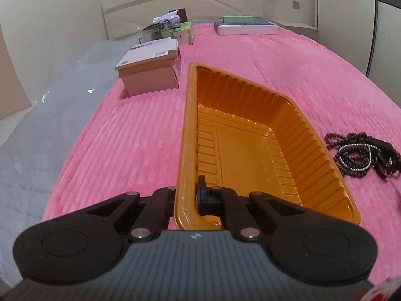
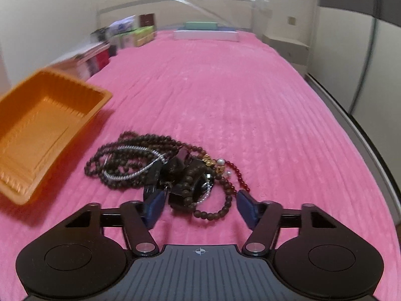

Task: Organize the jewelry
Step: 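Grasp the orange tray rim with the left gripper and lift it, then grasp a dark bead bracelet with the right gripper while the left gripper holds the tray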

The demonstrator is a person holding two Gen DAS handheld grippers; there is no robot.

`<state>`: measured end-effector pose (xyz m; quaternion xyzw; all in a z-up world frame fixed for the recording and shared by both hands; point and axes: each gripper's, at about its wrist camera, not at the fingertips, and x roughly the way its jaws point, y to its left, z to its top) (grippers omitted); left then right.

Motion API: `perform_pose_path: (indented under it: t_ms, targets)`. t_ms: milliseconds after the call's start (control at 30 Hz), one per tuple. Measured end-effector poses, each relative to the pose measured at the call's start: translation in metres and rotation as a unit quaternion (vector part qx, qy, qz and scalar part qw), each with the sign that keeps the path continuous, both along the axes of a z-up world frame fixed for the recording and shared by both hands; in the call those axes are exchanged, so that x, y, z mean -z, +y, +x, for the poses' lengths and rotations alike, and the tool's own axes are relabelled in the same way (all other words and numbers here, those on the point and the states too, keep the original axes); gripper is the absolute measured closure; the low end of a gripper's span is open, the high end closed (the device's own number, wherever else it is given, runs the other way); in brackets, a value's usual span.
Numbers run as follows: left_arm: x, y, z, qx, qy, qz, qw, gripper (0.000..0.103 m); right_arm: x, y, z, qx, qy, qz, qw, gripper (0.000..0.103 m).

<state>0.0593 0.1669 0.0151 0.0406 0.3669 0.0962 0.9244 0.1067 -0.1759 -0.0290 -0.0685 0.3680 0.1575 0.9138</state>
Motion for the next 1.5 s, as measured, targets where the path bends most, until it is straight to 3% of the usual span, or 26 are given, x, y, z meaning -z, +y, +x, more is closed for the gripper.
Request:
perform_pose_path:
  t_ms: [100,167,200,267,333,633,767,933,1200,1500]
  targets:
    - [-0.001,-0.001,0.001,-0.001,0.003,0.003,1.0000,0.100,0.010,0.011,-0.001,-0.051,-0.010,-0.074,0.996,0.054]
    - [-0.001,-0.003,0.002,-0.001,0.004,0.004,1.0000,0.100,0.016,0.017,-0.002,-0.077,-0.023,-0.120,0.990,0.068]
    - [-0.002,-0.003,0.002,-0.001,0.004,0.004,1.0000,0.100,0.018,0.017,-0.001,-0.088,-0.022,-0.130,0.987,0.072]
    - [-0.002,-0.003,0.002,-0.002,0.004,0.006,1.0000,0.100,0.020,0.017,-0.003,-0.105,-0.023,-0.144,0.984,0.089]
    - [-0.002,-0.005,0.002,-0.002,0.004,0.008,1.0000,0.100,0.019,0.014,-0.005,-0.113,-0.027,-0.150,0.982,0.096]
    - [-0.004,-0.010,0.005,0.021,0.006,0.036,0.9991,0.100,-0.027,0.005,-0.001,-0.091,-0.053,-0.108,0.989,0.096]
    - [-0.003,-0.008,0.007,0.022,0.009,0.034,0.9991,0.100,-0.058,0.018,0.003,-0.097,-0.056,-0.040,0.993,0.096]
    - [-0.001,-0.010,0.008,0.028,0.026,0.043,0.9984,0.101,-0.082,0.062,0.007,-0.145,-0.043,0.036,0.988,0.096]
    - [0.000,-0.005,0.014,0.040,0.062,0.042,0.9964,0.100,-0.072,0.138,0.015,-0.219,0.005,0.062,0.974,0.096]
    - [-0.003,-0.007,0.017,0.049,0.061,0.054,0.9955,0.101,-0.052,0.153,0.023,-0.223,0.050,0.104,0.968,0.095]
